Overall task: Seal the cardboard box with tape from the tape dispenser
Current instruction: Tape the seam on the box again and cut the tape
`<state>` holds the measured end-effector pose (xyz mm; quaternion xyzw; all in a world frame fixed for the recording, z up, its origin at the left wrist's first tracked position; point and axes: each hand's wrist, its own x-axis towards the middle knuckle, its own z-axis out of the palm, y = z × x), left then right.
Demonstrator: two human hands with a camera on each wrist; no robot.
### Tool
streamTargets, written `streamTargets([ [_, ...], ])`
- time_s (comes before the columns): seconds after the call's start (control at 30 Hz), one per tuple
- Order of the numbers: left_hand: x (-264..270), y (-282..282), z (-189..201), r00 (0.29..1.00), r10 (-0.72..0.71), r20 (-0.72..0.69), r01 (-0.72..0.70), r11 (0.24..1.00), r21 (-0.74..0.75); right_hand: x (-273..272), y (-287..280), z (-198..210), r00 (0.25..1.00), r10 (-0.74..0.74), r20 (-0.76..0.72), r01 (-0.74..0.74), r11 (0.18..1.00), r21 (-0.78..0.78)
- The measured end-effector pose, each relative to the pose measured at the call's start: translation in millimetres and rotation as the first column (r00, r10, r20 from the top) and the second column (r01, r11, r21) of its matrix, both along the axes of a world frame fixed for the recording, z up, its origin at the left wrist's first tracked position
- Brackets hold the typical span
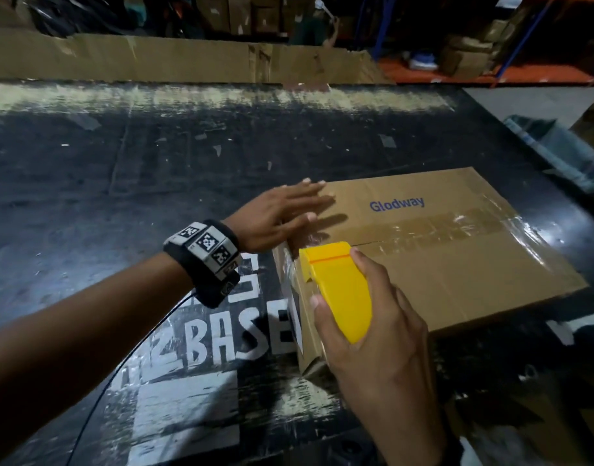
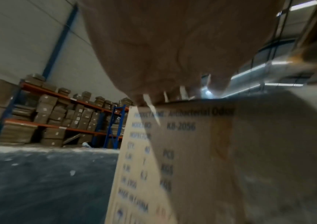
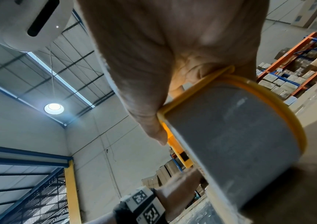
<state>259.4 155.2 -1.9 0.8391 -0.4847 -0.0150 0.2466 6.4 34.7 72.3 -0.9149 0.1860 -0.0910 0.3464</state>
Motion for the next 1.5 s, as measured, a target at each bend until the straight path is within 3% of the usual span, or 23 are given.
streamTargets([
  [0.07, -2.1, -1.3, -10.2, 0.997, -0.016, 0.078, 0.006, 0.993, 0.118, -2.2, -0.3, 3.4, 1.0, 0.023, -0.007, -0.023, 1.0, -0.008],
  [0.13, -1.2, -0.1, -13.0, 0.993, -0.02, 0.112, 0.005, 0.99, 0.138, -10.7, -1.1, 7.7, 0.999, 0.042, -0.019, -0.042, 0.999, -0.002],
  [0.23, -1.2, -0.8, -11.5, 0.994, -0.026, 0.105, 0.005, 0.982, 0.189, -47.3, -0.4, 7.8, 0.994, 0.073, -0.08, -0.076, 0.997, -0.029],
  [0.4, -2.1, -1.7, -12.4, 0.992, -0.037, 0.123, 0.008, 0.973, 0.23, -120.4, -4.3, 3.2, 0.992, -0.003, -0.13, -0.02, 0.984, -0.175],
  [0.53, -3.3, -3.7, -9.8, 0.992, -0.037, 0.119, 0.006, 0.968, 0.251, -129.0, -10.8, -19.3, 0.991, -0.017, -0.136, -0.012, 0.976, -0.216],
  [0.63, -5.6, -3.7, -7.5, 0.993, -0.025, 0.116, -0.006, 0.966, 0.259, -122.1, -26.8, -57.3, 0.959, 0.008, -0.283, -0.031, 0.997, -0.075],
  [0.73, -5.2, -4.6, -7.6, 0.996, -0.011, 0.091, -0.014, 0.963, 0.27, -129.4, -47.5, -100.9, 0.906, 0.123, -0.405, -0.088, 0.991, 0.105],
  [0.87, -41.5, -8.3, 6.3, 0.998, 0.033, 0.056, -0.042, 0.982, 0.185, -135.9, -70.4, -125.0, 0.947, 0.126, -0.297, -0.019, 0.941, 0.339],
  [0.97, -106.3, -18.4, 17.6, 0.997, -0.083, 0.0, 0.083, 0.989, 0.121, -132.7, -88.2, -125.3, 0.976, 0.09, -0.197, 0.009, 0.891, 0.454],
  [1.07, -157.8, -19.9, 7.7, 0.978, -0.185, 0.1, 0.155, 0.955, 0.255, -130.3, -100.3, -128.8, 0.989, 0.056, -0.134, 0.015, 0.878, 0.479],
  [1.13, -165.3, -20.0, -1.7, 0.958, -0.195, 0.209, 0.12, 0.937, 0.328, -128.3, -107.3, -129.3, 0.995, 0.037, -0.094, 0.013, 0.877, 0.48],
  [1.23, -163.3, -20.2, -1.6, 0.956, -0.189, 0.224, 0.105, 0.935, 0.339, -125.0, -118.4, -124.4, 0.999, 0.005, -0.051, 0.021, 0.866, 0.499],
  [1.33, -162.3, -22.1, 4.3, 0.978, -0.151, 0.145, 0.096, 0.94, 0.327, -125.5, -137.9, -118.6, 0.998, -0.058, -0.01, 0.055, 0.848, 0.528],
  [1.5, -184.1, -58.5, 26.8, 0.999, 0.04, 0.024, -0.045, 0.971, 0.236, -133.7, -201.5, -124.7, 0.985, -0.172, 0.021, 0.137, 0.847, 0.514],
])
